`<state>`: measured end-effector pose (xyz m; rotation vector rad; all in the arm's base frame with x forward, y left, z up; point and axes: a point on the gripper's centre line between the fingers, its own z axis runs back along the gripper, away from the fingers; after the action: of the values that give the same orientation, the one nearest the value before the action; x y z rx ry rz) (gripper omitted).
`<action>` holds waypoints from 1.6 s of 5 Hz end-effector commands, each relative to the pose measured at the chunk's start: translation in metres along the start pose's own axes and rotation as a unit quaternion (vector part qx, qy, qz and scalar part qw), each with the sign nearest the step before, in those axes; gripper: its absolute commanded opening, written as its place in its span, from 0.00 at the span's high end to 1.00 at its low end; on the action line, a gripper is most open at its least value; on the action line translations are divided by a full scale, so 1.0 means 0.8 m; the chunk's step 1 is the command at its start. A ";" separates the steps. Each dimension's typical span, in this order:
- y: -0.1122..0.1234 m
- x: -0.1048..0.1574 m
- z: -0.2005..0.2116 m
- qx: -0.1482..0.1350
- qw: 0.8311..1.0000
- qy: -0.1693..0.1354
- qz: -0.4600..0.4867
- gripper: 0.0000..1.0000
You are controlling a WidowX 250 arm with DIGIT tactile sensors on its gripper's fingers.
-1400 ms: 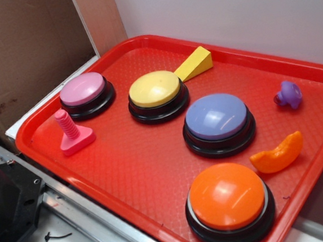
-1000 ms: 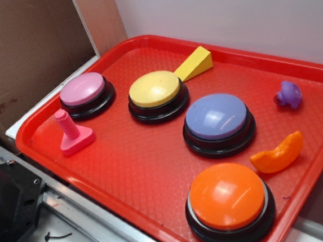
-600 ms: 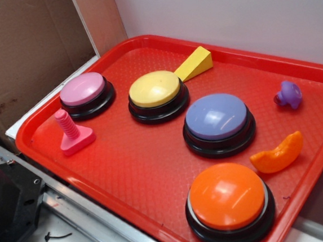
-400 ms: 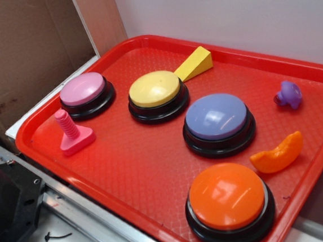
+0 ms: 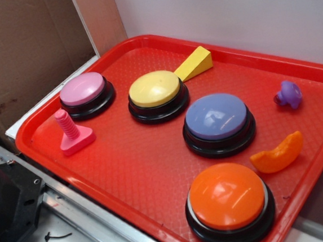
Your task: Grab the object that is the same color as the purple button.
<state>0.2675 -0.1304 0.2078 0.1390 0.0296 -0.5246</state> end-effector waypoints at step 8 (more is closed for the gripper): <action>-0.044 0.126 -0.156 -0.120 0.962 0.016 -0.243 0.00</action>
<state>0.3460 -0.1866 0.0537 -0.0993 0.2273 -0.9959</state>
